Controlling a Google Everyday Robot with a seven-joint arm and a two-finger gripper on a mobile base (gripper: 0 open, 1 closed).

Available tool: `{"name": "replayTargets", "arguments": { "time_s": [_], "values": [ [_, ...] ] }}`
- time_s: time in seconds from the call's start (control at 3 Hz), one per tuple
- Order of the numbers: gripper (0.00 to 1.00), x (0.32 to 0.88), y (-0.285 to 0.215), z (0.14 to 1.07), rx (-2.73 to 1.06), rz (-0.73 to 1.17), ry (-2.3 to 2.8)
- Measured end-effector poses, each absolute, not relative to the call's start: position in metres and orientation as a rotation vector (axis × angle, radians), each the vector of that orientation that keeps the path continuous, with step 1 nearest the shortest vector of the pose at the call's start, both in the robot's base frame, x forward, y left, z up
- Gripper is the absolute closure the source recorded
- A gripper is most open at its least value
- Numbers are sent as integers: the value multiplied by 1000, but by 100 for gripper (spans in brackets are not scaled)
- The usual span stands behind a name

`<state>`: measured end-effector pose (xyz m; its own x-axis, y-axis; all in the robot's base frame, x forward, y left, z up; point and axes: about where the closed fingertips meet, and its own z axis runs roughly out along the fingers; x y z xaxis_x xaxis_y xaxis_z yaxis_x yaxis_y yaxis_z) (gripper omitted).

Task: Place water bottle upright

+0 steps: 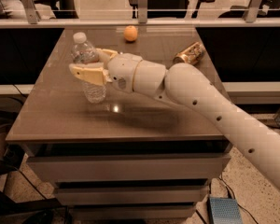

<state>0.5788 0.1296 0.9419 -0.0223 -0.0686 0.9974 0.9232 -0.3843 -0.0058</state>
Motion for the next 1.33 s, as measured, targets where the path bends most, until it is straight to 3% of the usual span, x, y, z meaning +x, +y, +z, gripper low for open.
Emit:
{"name": "replayTargets", "arguments": {
  "time_s": [0.33,1.33],
  "values": [
    [0,574,125,938,-1438,-1537,-945],
    [0,526,51,950,-1640,-1525,-987]
  ]
}}
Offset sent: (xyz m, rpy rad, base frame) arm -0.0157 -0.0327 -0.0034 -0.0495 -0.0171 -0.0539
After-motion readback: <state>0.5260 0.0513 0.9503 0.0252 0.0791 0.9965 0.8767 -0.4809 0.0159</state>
